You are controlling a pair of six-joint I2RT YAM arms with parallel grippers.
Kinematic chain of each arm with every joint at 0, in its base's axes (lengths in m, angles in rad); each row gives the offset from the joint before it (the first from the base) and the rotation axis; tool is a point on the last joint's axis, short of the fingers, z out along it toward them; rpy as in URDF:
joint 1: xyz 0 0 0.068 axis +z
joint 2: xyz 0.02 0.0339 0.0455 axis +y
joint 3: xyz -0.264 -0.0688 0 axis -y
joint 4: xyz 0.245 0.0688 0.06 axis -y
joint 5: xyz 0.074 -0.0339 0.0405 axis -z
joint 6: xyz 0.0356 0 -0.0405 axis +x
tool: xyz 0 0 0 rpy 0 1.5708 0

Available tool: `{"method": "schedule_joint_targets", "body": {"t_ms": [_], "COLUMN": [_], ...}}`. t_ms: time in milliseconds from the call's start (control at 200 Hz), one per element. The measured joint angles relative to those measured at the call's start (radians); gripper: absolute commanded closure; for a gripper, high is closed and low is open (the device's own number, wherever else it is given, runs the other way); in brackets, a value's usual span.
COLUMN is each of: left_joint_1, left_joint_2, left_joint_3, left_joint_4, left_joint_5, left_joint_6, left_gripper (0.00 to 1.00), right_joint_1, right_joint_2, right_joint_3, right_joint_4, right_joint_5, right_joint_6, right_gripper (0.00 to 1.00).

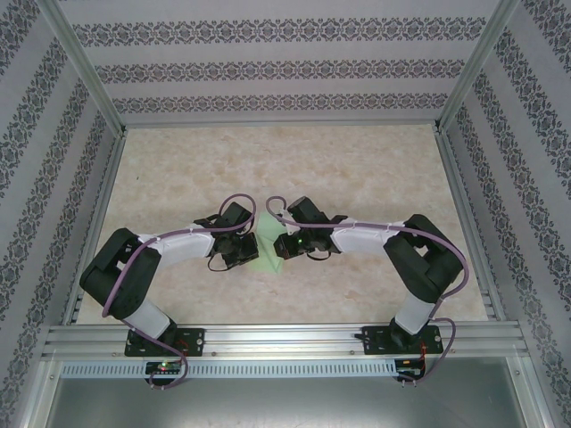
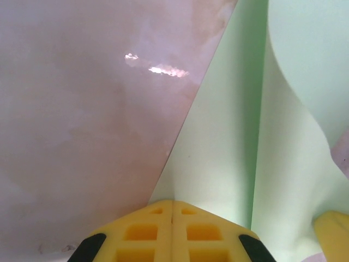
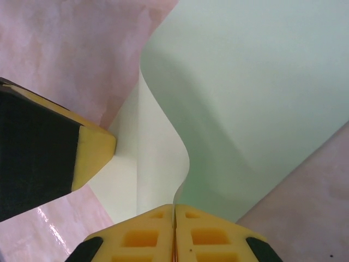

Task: Fold a paper plane with a square sheet of paper (pick it up from the middle)
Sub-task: Fold the triangle a second time at the center of the table.

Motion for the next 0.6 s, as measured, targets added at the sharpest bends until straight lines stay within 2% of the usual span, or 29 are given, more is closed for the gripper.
{"method": "schedule_joint_targets", "body": {"t_ms": [599], "left_joint_1": [-0.001], "left_joint_2": [0.009], "left_joint_3": [0.014], "left_joint_4": [-0.018], "left_joint_5": [-0.002], "left_joint_6": [0.006], "left_gripper": [1.00], "right_joint_1": [-0.016], "right_joint_2": [0.064], "right_joint_3": [0.077], "right_joint_4": [-0.070], "right_joint_5": [0.008], "right_joint_6": [-0.068], "right_gripper": [0.89]}}
